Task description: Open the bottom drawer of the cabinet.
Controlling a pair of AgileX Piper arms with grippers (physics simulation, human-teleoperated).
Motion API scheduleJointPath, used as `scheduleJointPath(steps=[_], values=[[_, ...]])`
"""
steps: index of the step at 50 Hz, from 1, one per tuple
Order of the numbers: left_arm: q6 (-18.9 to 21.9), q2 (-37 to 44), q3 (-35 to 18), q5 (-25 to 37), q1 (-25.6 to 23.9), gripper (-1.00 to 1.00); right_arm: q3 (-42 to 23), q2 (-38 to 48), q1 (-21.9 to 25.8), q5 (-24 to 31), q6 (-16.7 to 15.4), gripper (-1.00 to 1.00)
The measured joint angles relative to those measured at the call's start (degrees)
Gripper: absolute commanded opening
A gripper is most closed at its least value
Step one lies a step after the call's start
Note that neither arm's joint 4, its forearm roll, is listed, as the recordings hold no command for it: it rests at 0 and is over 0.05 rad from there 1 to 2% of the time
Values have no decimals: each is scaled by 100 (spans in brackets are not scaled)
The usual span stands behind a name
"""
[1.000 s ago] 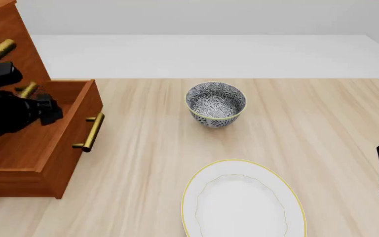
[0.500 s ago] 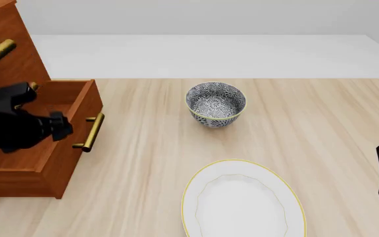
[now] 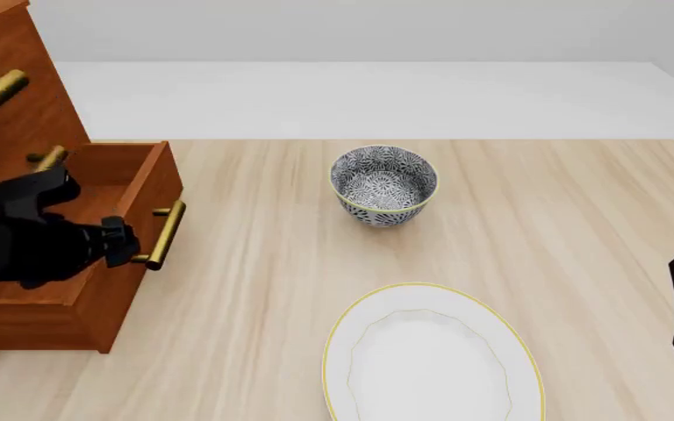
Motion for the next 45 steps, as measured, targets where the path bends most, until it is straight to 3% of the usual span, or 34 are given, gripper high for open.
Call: scheduleJointPath(steps=[18,45], values=[[-111,266,127,-249,-90,100,-18,-1,-6,21,-2,100],[-888,374,429,-752,-1050,100,-51,1,-10,52,-5,100]])
